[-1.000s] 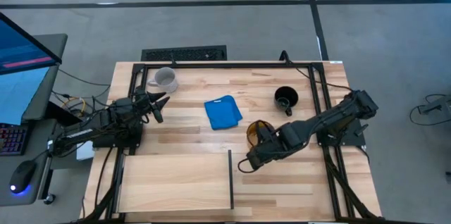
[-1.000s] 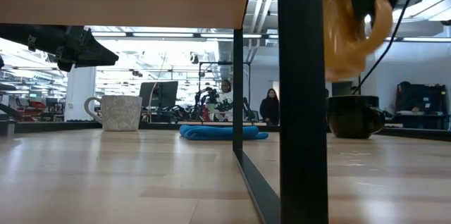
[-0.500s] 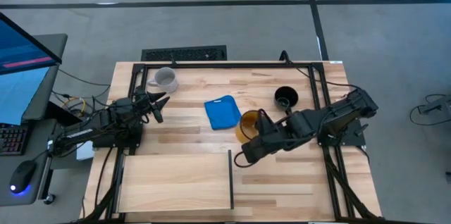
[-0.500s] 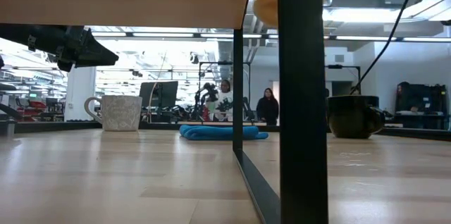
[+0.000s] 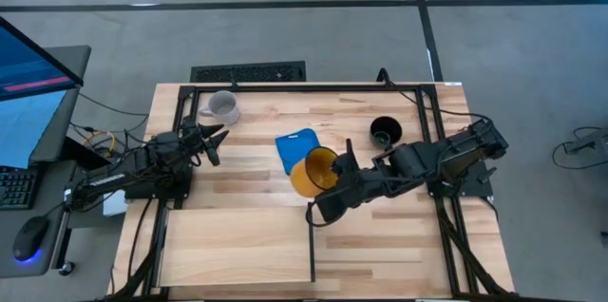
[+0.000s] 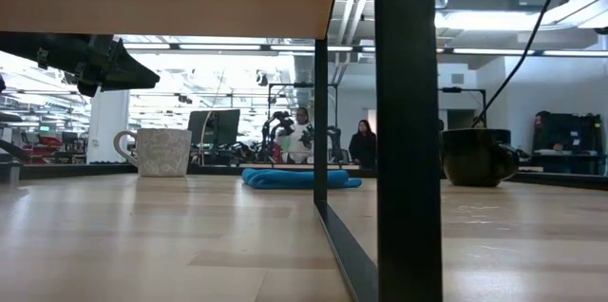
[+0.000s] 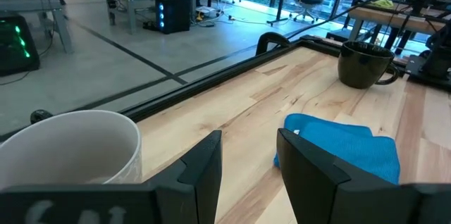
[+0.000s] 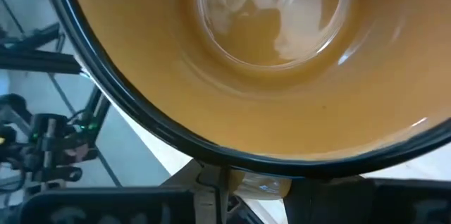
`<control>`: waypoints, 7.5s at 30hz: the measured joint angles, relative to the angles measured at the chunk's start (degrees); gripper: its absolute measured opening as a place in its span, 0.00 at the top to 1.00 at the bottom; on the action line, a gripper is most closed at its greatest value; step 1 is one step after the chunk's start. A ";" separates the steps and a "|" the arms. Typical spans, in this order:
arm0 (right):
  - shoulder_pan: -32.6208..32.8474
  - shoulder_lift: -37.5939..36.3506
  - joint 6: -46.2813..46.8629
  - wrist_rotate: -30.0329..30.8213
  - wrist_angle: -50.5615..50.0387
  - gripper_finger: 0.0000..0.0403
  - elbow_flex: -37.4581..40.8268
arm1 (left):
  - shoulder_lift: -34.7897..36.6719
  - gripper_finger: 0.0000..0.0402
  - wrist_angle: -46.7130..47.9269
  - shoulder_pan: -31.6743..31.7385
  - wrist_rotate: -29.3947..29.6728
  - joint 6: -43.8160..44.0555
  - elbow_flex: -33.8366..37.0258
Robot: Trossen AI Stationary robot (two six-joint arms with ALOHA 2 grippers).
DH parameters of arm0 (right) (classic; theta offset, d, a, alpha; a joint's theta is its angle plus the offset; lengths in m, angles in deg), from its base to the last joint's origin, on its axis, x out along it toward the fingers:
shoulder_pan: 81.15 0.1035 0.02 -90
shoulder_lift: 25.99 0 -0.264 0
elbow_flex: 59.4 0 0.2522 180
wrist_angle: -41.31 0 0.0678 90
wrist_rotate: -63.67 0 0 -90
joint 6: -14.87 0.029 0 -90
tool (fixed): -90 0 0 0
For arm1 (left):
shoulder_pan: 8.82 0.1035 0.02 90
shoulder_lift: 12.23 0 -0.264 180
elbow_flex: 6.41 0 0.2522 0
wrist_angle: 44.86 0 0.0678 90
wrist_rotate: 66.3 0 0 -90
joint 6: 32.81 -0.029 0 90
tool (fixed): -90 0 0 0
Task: Stack small to large cups/mugs on shelf
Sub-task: Put the yellow mug on the shelf, then put the gray mug on the shelf
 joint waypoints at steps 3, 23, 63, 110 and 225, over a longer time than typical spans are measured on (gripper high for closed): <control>0.00 0.00 -0.48 0.01 3.13 0.75 0.00 | 0.00 0.68 0.00 -0.01 0.00 -0.67 -0.01; 1.33 11.31 -4.98 -6.87 13.95 0.75 -8.60 | -0.93 0.68 0.02 0.02 0.20 -1.27 0.00; 4.28 25.38 12.41 -10.69 -3.96 0.75 -25.44 | -0.87 0.68 0.02 0.02 0.22 -3.17 0.00; 3.85 27.26 11.91 -16.75 -3.42 0.68 -25.44 | -0.87 0.68 0.02 0.04 0.20 -2.88 0.00; 2.76 26.67 3.02 -15.30 24.13 0.50 -25.44 | -0.89 0.68 0.03 0.04 -0.19 -1.19 -0.02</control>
